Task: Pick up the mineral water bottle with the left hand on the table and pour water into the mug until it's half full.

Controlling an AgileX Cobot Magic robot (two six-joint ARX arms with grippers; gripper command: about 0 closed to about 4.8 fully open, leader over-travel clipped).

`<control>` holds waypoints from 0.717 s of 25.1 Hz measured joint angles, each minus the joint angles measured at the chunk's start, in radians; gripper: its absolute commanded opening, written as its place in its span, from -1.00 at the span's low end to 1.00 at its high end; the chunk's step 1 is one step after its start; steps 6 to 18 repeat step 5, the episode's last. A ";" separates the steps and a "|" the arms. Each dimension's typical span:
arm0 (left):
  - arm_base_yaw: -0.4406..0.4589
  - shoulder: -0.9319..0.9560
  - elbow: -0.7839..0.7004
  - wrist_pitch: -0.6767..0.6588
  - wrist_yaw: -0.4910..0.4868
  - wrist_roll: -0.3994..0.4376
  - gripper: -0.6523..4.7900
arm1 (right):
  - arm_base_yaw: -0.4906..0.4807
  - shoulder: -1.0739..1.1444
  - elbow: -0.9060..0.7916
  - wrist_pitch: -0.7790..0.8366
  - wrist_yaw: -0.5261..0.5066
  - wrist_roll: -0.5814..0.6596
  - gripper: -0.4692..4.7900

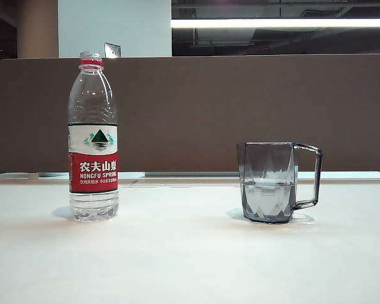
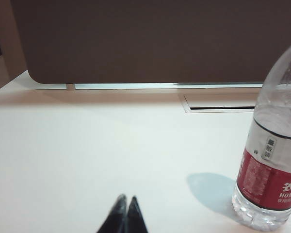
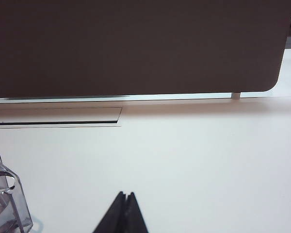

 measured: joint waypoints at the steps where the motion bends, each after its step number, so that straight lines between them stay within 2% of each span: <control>1: 0.000 0.000 0.000 0.000 0.000 0.000 -0.78 | 0.000 0.000 0.000 0.000 0.000 0.000 -0.85; 18: 0.000 0.000 0.000 0.000 0.000 0.000 -0.78 | 0.000 0.000 0.000 0.000 0.000 0.000 -0.85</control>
